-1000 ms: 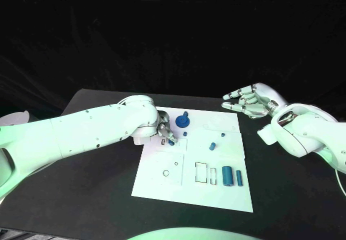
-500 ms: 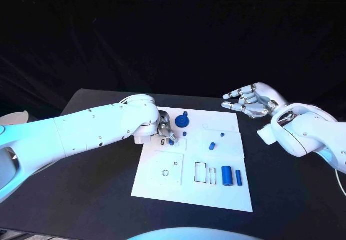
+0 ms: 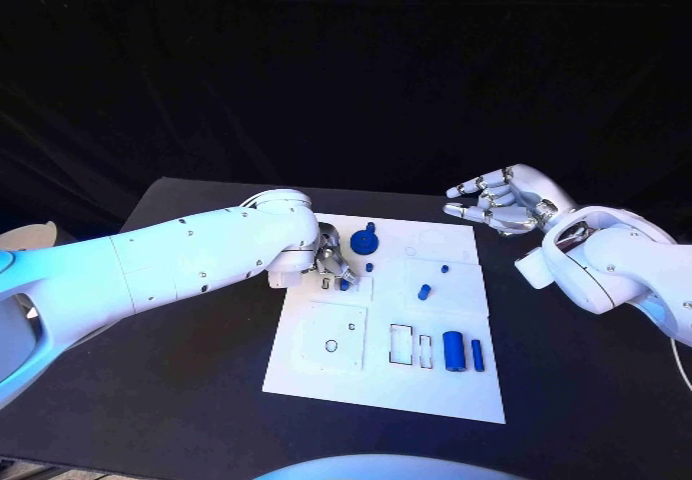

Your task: Assemble the parts on the task board

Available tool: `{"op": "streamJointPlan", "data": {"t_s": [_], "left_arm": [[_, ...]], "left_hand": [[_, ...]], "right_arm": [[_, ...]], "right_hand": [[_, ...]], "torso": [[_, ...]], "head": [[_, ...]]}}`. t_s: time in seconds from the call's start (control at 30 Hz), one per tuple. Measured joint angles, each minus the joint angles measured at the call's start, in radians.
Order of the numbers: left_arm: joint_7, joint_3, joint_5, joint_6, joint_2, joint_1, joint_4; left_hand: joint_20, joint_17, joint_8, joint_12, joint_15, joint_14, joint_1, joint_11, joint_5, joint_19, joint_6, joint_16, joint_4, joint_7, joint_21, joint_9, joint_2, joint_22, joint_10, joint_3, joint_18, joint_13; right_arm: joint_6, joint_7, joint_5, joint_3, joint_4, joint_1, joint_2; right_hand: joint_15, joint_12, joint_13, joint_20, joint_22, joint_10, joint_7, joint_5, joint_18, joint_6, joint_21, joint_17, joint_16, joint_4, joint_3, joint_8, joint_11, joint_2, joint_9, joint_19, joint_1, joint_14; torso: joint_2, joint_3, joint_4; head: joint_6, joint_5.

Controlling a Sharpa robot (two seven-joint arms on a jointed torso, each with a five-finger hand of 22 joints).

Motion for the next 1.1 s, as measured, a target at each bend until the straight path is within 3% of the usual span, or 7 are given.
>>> {"op": "streamJointPlan", "data": {"t_s": [0.07,0.17,0.37,0.67,0.83,1.1], "left_arm": [[0.0,0.0,0.0,0.002,0.0,0.0,-0.001],[0.0,0.0,0.001,0.003,0.0,0.0,-0.001],[0.0,0.001,0.003,0.003,-0.002,-0.001,0.0],[0.001,0.007,0.006,-0.009,-0.022,-0.006,0.019],[0.0,0.023,0.006,-0.021,-0.043,-0.006,0.043],[-0.001,0.056,0.007,-0.028,-0.077,0.015,0.081]], "left_hand": [[0.0,0.0,0.0,0.0,0.0,0.0,-0.015,0.0,0.0,0.0,0.002,0.0,0.011,0.002,0.0,-0.003,-0.007,0.0,0.0,-0.03,0.0,0.0],[0.0,0.0,0.0,0.0,0.0,0.0,-0.032,0.0,0.0,0.0,0.005,0.0,0.031,0.002,0.0,-0.008,-0.014,0.0,0.0,-0.089,0.0,0.0],[0.0,0.0,-0.005,0.0,-0.004,0.004,-0.037,0.0,-0.055,0.0,0.01,0.0,0.062,-0.004,0.004,-0.017,0.003,0.0,0.0,-0.205,0.0,0.0],[-0.004,0.0,-0.009,0.0,-0.007,0.0,-0.044,-0.004,-0.07,-0.004,0.014,0.0,0.066,0.0,0.004,-0.021,0.018,0.0,0.003,-0.292,0.0,0.0],[-0.006,0.0,-0.009,-0.012,-0.007,0.0,-0.042,-0.004,-0.073,-0.001,0.014,0.0,0.065,0.0,0.004,-0.022,0.024,0.0,0.004,-0.319,0.0,0.0],[-0.008,0.0,-0.008,-0.037,-0.007,0.0,-0.027,-0.001,-0.073,0.0,0.003,0.0,0.065,0.003,-0.004,-0.023,0.039,0.0,0.001,-0.363,0.0,-0.001]], "right_arm": [[0.0,0.0,0.0,0.0,0.0,0.0,-0.001],[0.0,0.0,0.0,0.0,0.0,0.0,-0.001],[-0.002,0.001,0.001,0.0,-0.001,0.0,-0.001],[-0.002,0.001,0.002,0.0,-0.006,0.0,0.0],[-0.002,0.001,0.002,0.0,-0.011,0.0,0.002],[-0.002,0.001,0.003,0.0,-0.017,-0.001,0.004]], "right_hand": [[0.0,0.0,-0.002,0.0,0.0,0.0,0.0,-0.001,0.0,0.0,0.0,0.0,0.0,0.003,-0.003,0.0,0.0,0.0,0.0,0.0,0.0,0.0],[0.0,0.0,-0.005,0.0,-0.001,0.0,0.0,-0.038,0.0,0.0,-0.004,0.0,0.0,0.006,-0.014,0.0,0.0,0.0,0.0,0.0,0.0,0.0],[0.0,0.0,-0.006,0.0,-0.001,0.0,0.0,-0.058,0.0,0.0,-0.004,0.0,0.0,0.007,-0.023,0.0,0.0,0.001,0.0,0.0,-0.001,0.0],[0.0,0.0,-0.007,0.0,-0.001,0.0,0.0,-0.064,0.0,0.0,-0.004,0.0,-0.004,0.007,-0.023,0.0,0.0,0.001,0.0,0.0,-0.009,0.0],[0.0,0.0,-0.007,0.0,-0.001,0.0,0.0,-0.064,0.0,0.0,-0.004,0.0,-0.004,0.007,-0.023,0.0,0.0,0.001,0.0,0.0,-0.009,0.0],[0.0,0.0,-0.007,0.0,-0.001,0.0,0.0,-0.064,0.0,0.0,-0.004,0.0,-0.004,0.007,-0.023,0.0,0.0,0.001,0.0,0.0,-0.009,0.0]], "torso": [[0.0,0.0,0.0],[0.0,-0.0001,0.0],[0.0,-0.0007,-0.0006],[0.0,-0.0012,-0.0004],[0.0,-0.0012,0.0004],[0.0,0.0001,0.0004]], "head": [[0.0,0.0],[0.0,0.0],[0.001,-0.002],[0.001,-0.005],[0.002,-0.007],[0.005,-0.006]]}}
